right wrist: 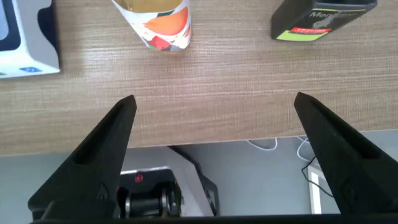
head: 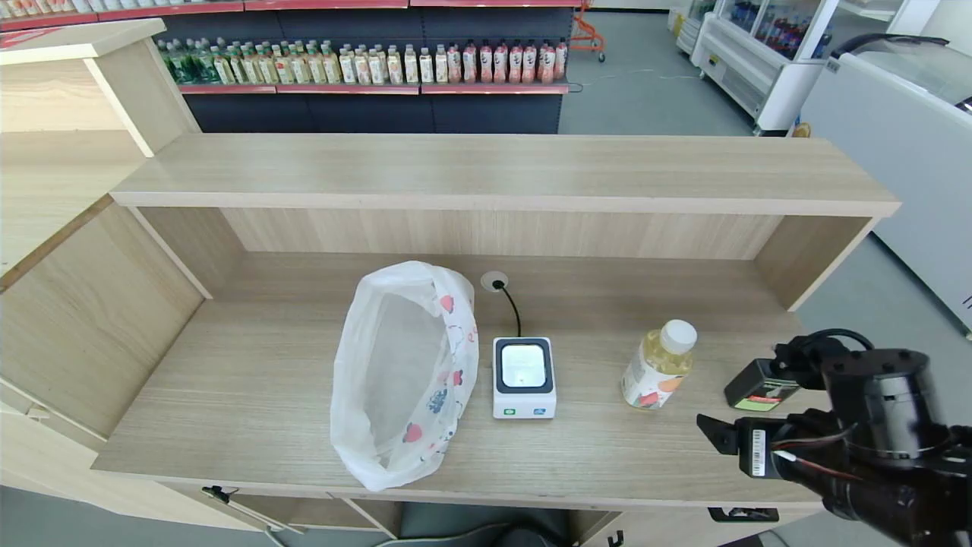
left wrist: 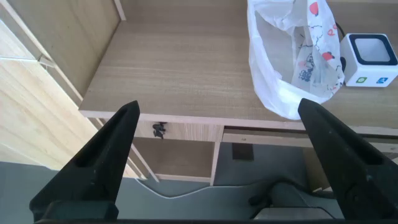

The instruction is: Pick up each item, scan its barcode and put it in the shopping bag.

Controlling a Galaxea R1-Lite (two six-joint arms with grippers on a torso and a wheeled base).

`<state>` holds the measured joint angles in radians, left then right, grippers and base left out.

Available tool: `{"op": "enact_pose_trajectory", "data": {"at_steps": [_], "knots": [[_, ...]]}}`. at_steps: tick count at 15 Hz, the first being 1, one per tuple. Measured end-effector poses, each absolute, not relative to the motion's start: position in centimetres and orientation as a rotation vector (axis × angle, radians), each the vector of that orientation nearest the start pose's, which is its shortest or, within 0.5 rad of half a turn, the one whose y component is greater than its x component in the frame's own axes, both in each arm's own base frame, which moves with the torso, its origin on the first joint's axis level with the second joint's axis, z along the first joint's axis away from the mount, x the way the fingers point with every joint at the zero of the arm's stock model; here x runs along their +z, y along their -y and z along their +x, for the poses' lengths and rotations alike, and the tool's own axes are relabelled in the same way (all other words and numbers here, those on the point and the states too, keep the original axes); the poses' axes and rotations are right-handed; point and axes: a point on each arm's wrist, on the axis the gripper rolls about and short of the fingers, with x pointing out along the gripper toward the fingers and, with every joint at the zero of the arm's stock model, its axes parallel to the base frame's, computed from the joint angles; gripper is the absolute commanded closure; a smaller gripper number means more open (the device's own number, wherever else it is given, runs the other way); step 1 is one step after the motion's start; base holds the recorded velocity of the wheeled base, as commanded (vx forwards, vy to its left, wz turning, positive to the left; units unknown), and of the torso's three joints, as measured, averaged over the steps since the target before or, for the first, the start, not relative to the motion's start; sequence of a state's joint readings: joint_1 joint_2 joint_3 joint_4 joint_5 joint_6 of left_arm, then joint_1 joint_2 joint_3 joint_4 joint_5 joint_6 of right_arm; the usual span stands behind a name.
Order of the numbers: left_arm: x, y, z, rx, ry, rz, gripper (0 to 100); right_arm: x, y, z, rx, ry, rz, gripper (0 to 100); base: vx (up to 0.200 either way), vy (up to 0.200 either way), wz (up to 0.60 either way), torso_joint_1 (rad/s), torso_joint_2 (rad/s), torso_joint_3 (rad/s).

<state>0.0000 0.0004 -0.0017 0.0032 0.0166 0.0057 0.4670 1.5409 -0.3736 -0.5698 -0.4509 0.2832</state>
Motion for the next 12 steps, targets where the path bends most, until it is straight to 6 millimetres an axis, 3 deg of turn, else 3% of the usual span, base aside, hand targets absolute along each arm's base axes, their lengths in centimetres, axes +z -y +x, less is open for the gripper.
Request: {"op": "enact_pose_trajectory", "data": {"at_steps": [8, 12], "knots": [[7.6, 0.0, -2.3, 0.017, -0.002, 0.006, 0, 7.6, -11.3, 23.4, -0.103, -0.45, -0.086, 0, 0.0, 0.0, 0.0, 0.0, 0.0, 0.0], [7.6, 0.0, -2.3, 0.017, -0.002, 0.006, 0, 6.8, -12.6, 25.8, -0.084, -0.399, -0.115, 0, 0.0, 0.0, 0.0, 0.0, 0.0, 0.0]]}}
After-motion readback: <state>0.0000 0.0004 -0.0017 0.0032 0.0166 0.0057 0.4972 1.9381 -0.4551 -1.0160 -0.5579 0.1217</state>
